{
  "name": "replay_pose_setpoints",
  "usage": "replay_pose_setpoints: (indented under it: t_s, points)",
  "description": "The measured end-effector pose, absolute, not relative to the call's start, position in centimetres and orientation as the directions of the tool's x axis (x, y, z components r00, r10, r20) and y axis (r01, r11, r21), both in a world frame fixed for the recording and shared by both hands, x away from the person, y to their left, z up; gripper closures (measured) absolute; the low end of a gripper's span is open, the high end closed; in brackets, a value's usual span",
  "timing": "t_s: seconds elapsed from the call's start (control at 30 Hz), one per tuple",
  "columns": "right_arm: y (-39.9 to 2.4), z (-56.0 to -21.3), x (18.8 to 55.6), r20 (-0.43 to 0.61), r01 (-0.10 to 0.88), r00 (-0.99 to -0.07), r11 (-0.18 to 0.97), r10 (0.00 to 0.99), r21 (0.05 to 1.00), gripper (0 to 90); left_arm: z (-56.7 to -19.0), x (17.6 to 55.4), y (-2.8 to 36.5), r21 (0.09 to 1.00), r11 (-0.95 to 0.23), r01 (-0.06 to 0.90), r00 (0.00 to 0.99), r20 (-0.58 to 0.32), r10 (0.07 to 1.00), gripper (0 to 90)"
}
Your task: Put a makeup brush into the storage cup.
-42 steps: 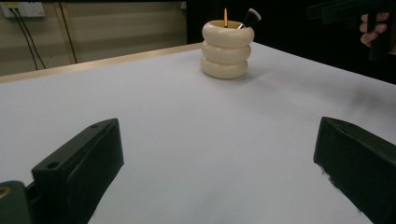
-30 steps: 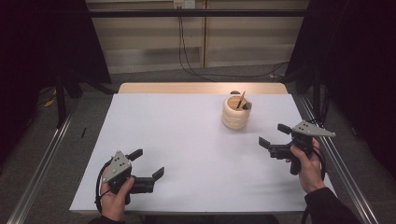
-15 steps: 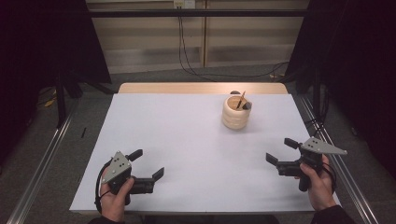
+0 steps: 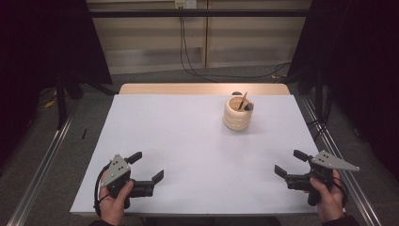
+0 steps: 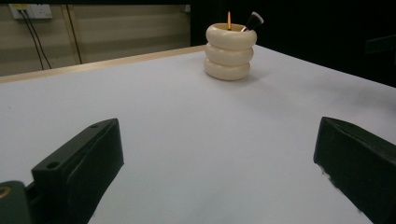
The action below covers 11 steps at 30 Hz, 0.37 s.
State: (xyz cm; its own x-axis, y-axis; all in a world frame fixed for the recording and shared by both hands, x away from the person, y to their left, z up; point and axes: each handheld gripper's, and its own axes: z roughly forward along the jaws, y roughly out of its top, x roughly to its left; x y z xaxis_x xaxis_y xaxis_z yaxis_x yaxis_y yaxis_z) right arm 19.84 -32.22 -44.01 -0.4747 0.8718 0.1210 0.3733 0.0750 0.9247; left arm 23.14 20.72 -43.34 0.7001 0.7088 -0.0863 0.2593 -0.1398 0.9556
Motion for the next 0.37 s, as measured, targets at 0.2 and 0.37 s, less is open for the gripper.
replay_pose_setpoints:
  t_s: [0.2, 0.37]
  points:
    - [-32.34, -43.95, 19.29, 0.113, 0.356, -0.466, 0.068, 0.878, 0.932, 1.7, -43.18, 22.97, 21.03, 0.959, -0.137, 0.249, 0.696, -0.078, 0.713, 1.3]
    - [-32.57, -44.01, 19.4, 0.116, 0.361, -0.458, 0.065, 0.881, 0.93, 1.7, -43.28, 23.17, 20.98, 0.958, -0.137, 0.253, 0.693, -0.081, 0.717, 1.3]
